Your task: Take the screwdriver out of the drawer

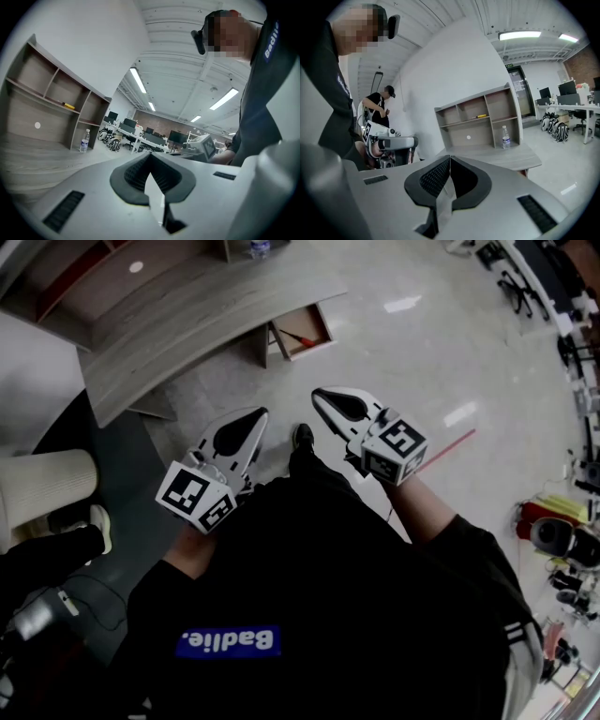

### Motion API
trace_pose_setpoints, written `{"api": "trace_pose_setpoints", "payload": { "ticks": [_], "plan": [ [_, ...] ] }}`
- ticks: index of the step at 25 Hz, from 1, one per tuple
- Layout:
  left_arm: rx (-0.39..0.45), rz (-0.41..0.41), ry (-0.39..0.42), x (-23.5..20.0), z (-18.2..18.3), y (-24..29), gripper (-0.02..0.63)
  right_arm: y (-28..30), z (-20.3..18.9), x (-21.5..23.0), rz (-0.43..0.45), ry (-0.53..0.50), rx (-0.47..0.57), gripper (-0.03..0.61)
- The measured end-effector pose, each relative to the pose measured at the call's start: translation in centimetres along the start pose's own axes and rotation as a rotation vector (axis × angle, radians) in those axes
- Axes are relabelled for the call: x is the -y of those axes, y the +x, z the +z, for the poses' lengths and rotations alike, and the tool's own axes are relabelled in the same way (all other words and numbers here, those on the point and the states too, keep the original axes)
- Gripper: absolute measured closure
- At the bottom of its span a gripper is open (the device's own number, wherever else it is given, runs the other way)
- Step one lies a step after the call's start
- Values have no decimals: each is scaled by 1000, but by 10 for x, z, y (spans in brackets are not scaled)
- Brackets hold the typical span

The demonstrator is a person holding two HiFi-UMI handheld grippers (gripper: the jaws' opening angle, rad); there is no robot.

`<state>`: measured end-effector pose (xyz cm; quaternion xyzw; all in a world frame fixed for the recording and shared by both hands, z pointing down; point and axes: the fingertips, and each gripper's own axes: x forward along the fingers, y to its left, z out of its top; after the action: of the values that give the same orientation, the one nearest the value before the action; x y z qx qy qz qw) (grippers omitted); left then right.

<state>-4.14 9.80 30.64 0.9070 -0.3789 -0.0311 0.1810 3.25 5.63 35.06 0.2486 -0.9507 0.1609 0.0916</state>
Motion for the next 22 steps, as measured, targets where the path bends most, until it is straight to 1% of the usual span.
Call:
{"api": "trace_pose_setpoints", "payload": {
  "ticks": [5, 8, 11, 14, 17, 22],
  "plan": [
    [-3, 47, -6, -26, 19, 49, 612, 17, 10, 58, 40, -33, -42, 548],
    [10, 74, -6, -43, 32, 80, 612, 28, 16, 96, 58, -38, -61, 548],
    [14, 118, -27, -59, 34, 102, 612, 37, 15, 125, 86, -36, -80, 548],
    [11, 160, -47, -75, 33, 124, 612, 47, 11, 154, 104, -45, -100, 548],
    [6, 185, -47, -85, 31, 141, 612, 57, -2, 179, 112, -48, -134, 548],
    [-1, 209, -57, -98, 28, 155, 612, 70, -20, 211, 94, -77, -185, 547]
  ]
}}
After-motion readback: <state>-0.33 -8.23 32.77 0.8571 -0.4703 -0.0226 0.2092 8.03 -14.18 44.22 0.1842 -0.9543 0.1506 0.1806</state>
